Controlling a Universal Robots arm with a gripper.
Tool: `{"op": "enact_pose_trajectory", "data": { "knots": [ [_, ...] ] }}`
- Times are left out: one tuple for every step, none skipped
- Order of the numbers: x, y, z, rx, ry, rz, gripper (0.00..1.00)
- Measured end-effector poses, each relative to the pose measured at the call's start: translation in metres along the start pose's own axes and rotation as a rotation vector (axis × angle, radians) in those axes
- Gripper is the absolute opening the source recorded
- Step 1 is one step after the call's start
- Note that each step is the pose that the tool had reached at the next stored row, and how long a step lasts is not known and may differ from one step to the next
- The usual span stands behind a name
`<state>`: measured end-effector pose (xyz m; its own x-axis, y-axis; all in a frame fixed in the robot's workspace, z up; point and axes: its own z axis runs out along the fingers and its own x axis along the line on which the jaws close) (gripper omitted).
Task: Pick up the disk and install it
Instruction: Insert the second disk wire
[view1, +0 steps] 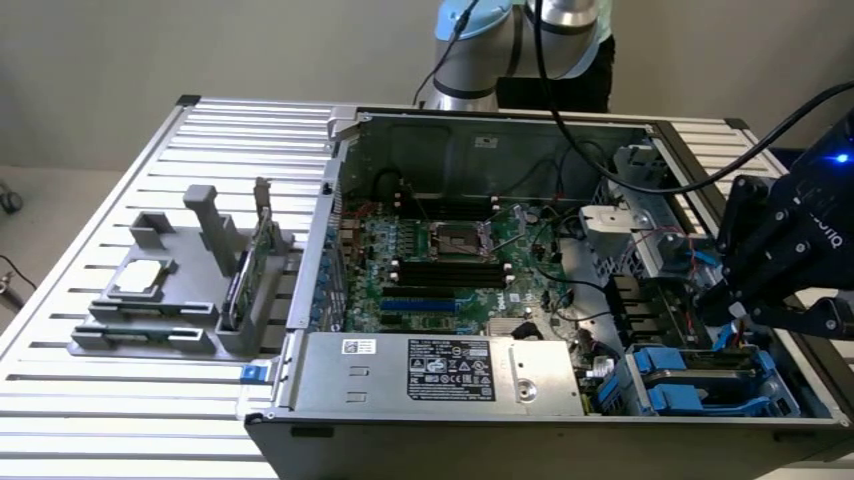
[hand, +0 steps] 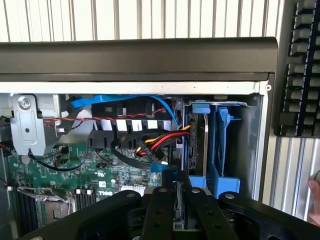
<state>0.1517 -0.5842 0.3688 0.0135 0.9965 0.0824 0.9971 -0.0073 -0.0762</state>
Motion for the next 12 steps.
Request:
{"op": "enact_pose_trajectory", "data": {
  "knots": [
    [-0.001,0.0001,0.0000,0.0002,-0.0001,0.000,0.16],
    [-0.003,0.0001,0.0003,0.0004,0.0003,0.000,0.16],
    [-0.005,0.0001,0.0004,0.0005,0.0005,0.000,0.16],
    [-0.007,0.0001,0.0009,0.0005,0.0009,0.000,0.16],
    [-0.008,0.0002,0.0014,0.0006,0.0011,0.000,0.16],
    [-0.009,0.0002,0.0019,0.0006,0.0011,0.000,0.16],
    [-0.009,0.0003,0.0026,0.0006,0.0012,0.000,0.16],
    [-0.009,0.0004,0.0040,0.0006,0.0012,0.000,0.16],
    [-0.010,0.0005,0.0058,0.0006,0.0018,0.000,0.16],
    [-0.010,0.0007,0.0076,0.0006,0.0022,0.000,0.16],
    [-0.011,0.0008,0.0094,0.0006,0.0031,0.000,0.16],
    [-0.012,0.0009,0.0110,0.0006,0.0041,0.000,0.16]
  ]
}}
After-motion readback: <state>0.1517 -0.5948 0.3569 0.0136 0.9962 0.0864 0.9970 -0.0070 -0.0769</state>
